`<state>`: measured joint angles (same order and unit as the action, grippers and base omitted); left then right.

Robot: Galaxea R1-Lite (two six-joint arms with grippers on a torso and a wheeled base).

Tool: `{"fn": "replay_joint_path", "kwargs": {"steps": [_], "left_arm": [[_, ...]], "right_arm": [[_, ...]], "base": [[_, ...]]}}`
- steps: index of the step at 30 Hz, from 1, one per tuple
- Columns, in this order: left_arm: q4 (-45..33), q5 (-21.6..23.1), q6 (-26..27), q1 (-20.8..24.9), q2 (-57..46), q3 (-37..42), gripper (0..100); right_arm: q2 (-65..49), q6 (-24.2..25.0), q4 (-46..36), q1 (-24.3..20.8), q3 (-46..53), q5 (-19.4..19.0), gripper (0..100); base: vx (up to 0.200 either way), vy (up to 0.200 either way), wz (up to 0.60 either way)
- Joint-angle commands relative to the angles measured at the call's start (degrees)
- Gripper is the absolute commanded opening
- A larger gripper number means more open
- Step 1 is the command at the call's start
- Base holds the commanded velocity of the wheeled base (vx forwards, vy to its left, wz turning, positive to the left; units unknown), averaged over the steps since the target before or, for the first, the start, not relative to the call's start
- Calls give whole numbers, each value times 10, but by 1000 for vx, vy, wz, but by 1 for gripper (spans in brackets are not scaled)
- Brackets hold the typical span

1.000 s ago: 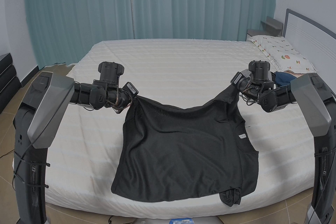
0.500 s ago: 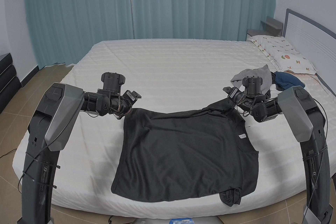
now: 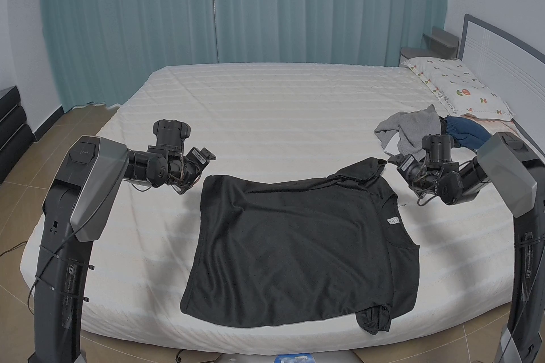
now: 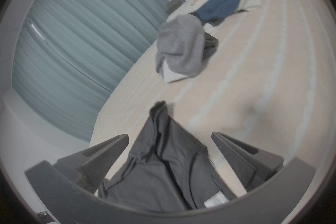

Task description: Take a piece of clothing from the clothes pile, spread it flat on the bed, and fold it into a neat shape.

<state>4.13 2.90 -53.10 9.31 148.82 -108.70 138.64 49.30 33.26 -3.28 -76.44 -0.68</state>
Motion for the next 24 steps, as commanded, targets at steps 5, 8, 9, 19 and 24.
{"fn": "replay_joint_path", "kwargs": {"steps": [5,8,9,19,24], "left_arm": [[-4,2,-39,-2,22,-3,100],[-2,4,-54,-3,16,18,100],[2,6,-55,-3,16,30,100],[23,66,-58,-13,-53,153,100],[60,108,-58,-18,-92,225,100]], "right_arm": [[-131,75,212,2,319,-89,100],[-120,69,234,0,345,-100,100],[-118,65,232,0,346,-102,100],[-122,-33,195,46,364,-103,100],[-123,-69,195,50,408,-104,100]], "base": [[0,0,0],[0,0,0],[0,0,0],[0,0,0],[0,0,0]]}}
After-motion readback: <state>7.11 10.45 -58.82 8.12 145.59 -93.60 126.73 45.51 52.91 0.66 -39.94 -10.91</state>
